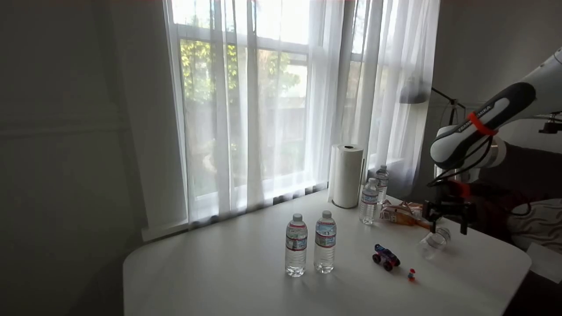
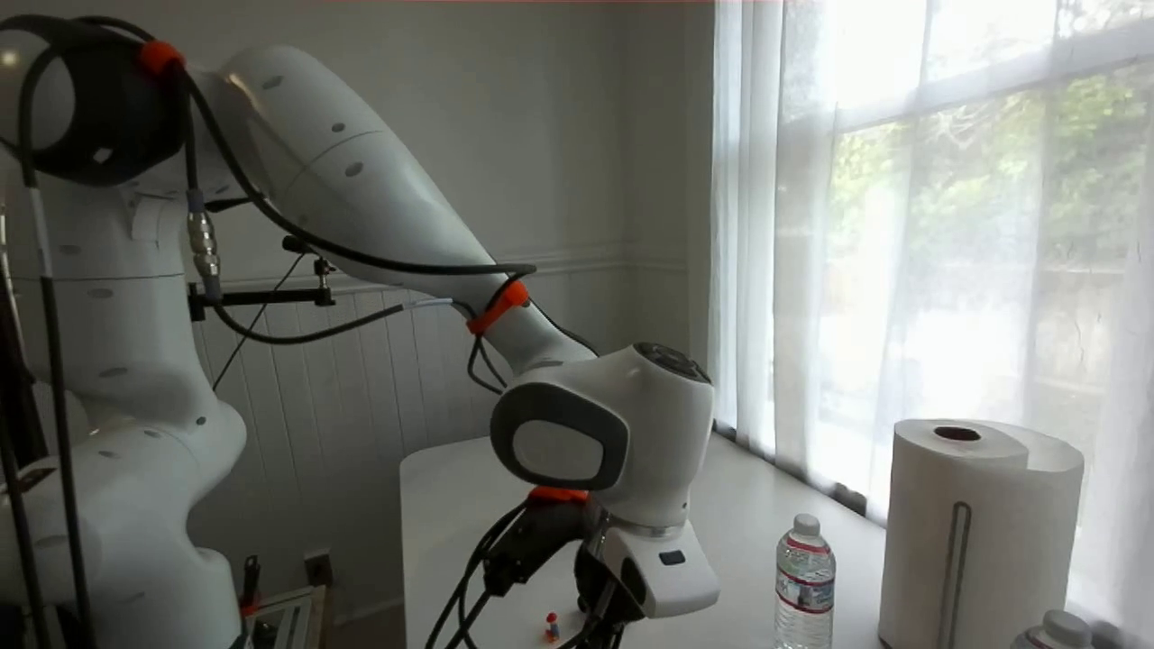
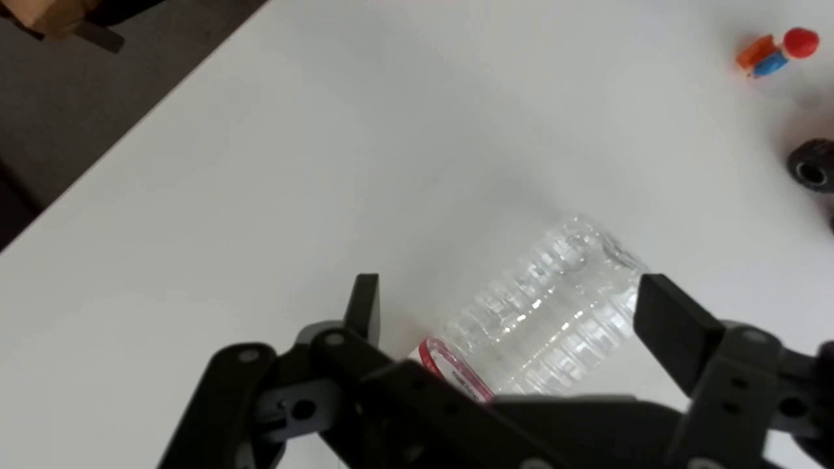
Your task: Pick up the lying water bottle and make it stand on its opening
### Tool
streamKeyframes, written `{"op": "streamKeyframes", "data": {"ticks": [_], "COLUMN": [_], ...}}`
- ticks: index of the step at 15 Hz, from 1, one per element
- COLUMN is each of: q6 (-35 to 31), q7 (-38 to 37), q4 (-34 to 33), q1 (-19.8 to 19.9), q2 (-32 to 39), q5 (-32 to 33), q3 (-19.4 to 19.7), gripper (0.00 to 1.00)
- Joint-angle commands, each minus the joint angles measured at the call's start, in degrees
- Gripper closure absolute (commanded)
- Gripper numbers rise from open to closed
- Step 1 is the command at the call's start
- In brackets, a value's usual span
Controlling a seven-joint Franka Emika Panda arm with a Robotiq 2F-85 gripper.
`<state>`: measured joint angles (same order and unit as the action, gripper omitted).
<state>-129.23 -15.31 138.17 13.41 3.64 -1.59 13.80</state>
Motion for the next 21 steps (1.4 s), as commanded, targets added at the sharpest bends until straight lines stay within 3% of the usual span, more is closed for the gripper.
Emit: {"op": "streamKeyframes", "data": {"ticks": [1,9,21], "q6": [-6.3,-13.9,-13.2], "q7": [-5.8,-14.4,-20.3], "q4": [0.6,0.6,-0.2], "q1": [-0.2,-1.7,-2.3], "q2": [1.9,5.9,8.8], "q5": [-2.9,-1.6,-2.3], "q3": [0.1,0.6,1.6], "gripper": [0.00,0.00,0.00]}}
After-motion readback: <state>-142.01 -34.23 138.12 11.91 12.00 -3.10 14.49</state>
